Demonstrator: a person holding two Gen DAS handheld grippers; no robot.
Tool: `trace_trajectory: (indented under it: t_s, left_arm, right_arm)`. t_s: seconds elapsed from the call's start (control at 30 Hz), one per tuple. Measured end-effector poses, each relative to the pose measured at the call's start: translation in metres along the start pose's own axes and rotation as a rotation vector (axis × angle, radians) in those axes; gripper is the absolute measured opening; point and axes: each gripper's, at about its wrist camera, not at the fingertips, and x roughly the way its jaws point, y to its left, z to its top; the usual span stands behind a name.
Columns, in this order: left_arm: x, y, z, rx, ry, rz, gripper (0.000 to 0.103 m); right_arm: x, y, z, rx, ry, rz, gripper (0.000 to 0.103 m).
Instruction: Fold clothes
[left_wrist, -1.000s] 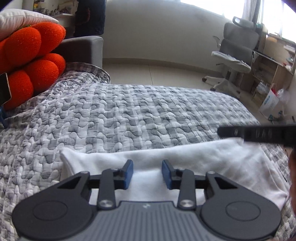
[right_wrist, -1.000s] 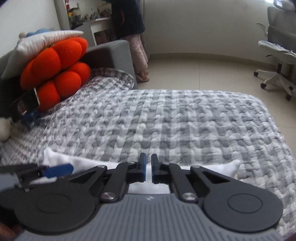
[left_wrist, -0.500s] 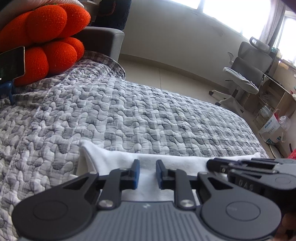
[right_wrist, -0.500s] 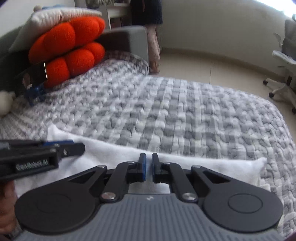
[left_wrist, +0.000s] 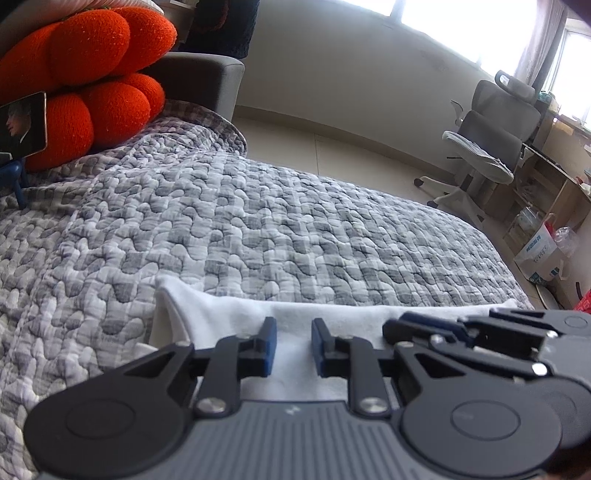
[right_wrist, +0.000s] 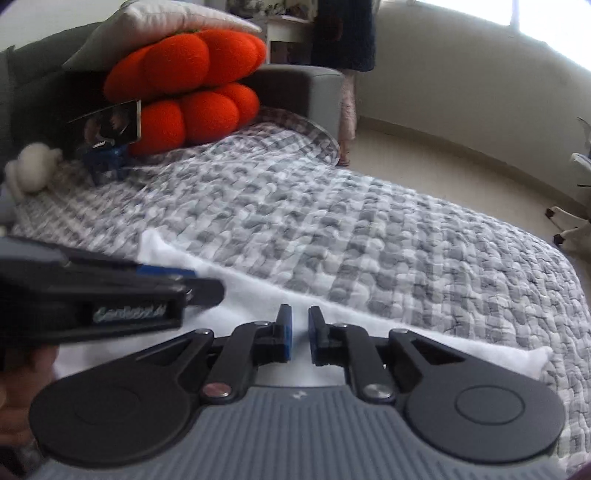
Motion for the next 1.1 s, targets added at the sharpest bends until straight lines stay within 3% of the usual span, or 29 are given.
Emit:
trace_trajectory:
  t_s: [0.13, 0.47, 1.1]
  left_arm:
    - [0.000, 0.000, 0.000, 0.001, 0.002, -0.001, 0.021]
    - [0.001, -0.001, -0.001, 0.018, -0.003, -0.003, 0.023]
    - [-0.002, 0.003, -0.001, 0.010, 0.007, -0.027, 0.025]
  right_arm:
    - [-0.002, 0.008, -0.005, -0.028, 0.007, -0.031, 0.012]
    - [-0.022, 0.008, -0.022, -0.019, 0.033, -0.006, 0.013]
    - [-0.060, 0.029, -0.053, 0.047, 0.000, -0.025, 0.015]
